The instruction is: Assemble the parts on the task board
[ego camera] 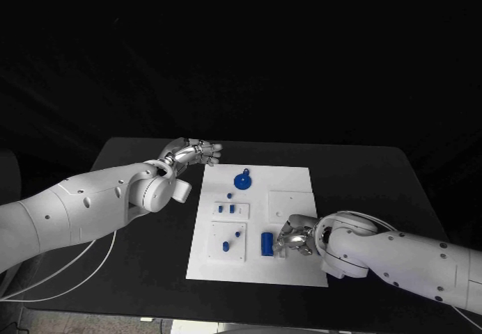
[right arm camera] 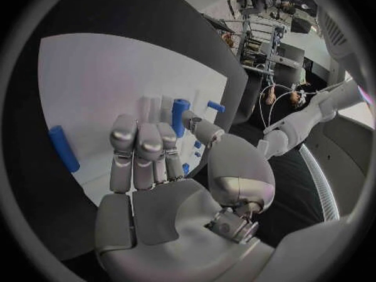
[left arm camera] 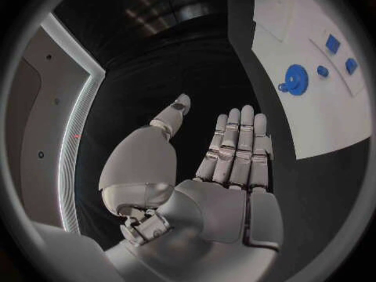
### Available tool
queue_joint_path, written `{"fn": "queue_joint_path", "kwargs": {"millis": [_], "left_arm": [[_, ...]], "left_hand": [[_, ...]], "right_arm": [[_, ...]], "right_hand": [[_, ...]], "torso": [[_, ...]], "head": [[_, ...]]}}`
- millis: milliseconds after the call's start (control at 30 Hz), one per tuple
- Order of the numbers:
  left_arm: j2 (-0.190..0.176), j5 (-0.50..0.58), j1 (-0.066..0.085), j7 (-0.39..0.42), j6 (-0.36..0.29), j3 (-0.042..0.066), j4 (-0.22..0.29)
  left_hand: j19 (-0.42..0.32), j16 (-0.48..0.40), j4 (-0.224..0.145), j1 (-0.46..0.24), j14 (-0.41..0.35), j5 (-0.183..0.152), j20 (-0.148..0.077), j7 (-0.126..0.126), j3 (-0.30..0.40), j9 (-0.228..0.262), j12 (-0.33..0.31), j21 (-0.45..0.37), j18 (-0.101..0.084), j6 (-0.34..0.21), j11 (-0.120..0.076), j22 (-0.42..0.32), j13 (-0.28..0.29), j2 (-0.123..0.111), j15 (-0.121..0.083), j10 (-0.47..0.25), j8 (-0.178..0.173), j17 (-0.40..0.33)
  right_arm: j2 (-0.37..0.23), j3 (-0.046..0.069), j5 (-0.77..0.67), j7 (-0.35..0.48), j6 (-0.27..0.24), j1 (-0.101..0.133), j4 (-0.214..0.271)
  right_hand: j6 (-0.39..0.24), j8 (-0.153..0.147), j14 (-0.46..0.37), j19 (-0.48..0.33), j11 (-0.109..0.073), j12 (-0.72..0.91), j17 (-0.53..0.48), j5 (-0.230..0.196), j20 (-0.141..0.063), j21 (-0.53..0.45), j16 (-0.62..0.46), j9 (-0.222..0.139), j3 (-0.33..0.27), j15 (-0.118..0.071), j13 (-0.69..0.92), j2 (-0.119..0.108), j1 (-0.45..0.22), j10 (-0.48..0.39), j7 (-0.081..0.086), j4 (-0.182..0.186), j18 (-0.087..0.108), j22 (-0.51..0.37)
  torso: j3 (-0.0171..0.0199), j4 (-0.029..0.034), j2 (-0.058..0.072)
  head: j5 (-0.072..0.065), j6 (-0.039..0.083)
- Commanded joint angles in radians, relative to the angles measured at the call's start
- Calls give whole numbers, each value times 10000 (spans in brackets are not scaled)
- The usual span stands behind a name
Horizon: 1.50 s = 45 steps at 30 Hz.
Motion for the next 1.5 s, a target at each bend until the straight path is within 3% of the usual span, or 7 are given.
{"fn": "queue_joint_path", "kwargs": {"millis": [33,133,233,367,567,1033,1500], "left_arm": [[16,37,6,72,144,7,6],[12,37,6,81,148,7,1],[11,37,6,75,151,7,-14],[27,37,6,79,151,7,-12],[29,38,6,253,334,7,25],[-34,38,5,250,309,7,54],[-65,38,4,243,309,6,39]], "left_hand": [[39,-34,67,-62,-45,8,8,-6,6,-12,14,-39,179,-83,5,16,-11,35,20,-59,42,10],[38,-35,68,-64,-44,8,8,-6,4,-13,14,-40,179,-83,5,16,-12,32,20,-59,43,12],[37,-39,69,-69,-44,7,9,-6,-2,-14,14,-44,178,-83,5,18,-12,20,20,-60,43,15],[36,-42,70,-72,-43,6,9,-5,-5,-15,14,-46,179,-84,5,20,-12,12,20,-60,42,18],[32,-74,143,-213,-45,1,14,-2,-80,-25,15,-77,177,-86,7,29,-14,-55,24,-63,44,43],[-24,-181,269,-504,-112,-11,37,3,-228,-46,10,-155,178,-107,10,62,-20,-232,54,-84,40,88],[-28,-190,273,-512,-116,-12,37,2,-231,-48,11,-161,182,-108,10,67,-20,-237,55,-84,40,94]], "right_arm": [[-155,-2,226,357,-375,-12,66],[-421,36,722,674,-581,-8,216],[-696,267,973,925,-681,28,223],[-1133,503,917,887,-712,249,19],[-1620,578,494,661,46,596,-795],[-2286,533,-663,32,852,543,-538],[-1969,432,-1459,-206,785,-222,-229]], "right_hand": [[157,-20,54,0,-11,31,12,19,59,36,-43,13,-189,-45,-4,-188,-144,49,131,-14,684,169],[119,-34,50,3,-8,-7,16,17,52,34,-49,25,-475,-44,-25,-587,-317,10,136,-33,684,159],[80,-46,48,4,-7,-37,18,18,29,19,-59,39,-636,-46,-39,-773,-366,-26,139,-19,684,145],[56,-47,45,5,-8,-50,21,19,1,3,-68,62,-803,-48,-40,-865,-374,-45,138,-4,684,132],[51,-34,48,13,-19,-48,33,20,-49,-6,-72,104,-973,-58,-31,-914,-223,-41,128,-62,684,124],[0,-58,36,-37,-9,-192,51,21,-73,-39,-99,151,-1491,-49,-118,-998,-232,-171,137,-137,684,125],[-117,-139,13,-131,24,-417,51,24,-60,-107,-157,158,-1830,-14,-253,-1127,-583,-403,172,195,684,117]], "torso": [[7,-3,2],[13,-5,-1],[15,-18,-5],[2,-23,-4],[6,-25,0],[27,-20,3],[5,2,9]], "head": [[-16,37],[-30,51],[-63,76],[-188,159],[-404,219],[-665,247],[-742,185]]}}
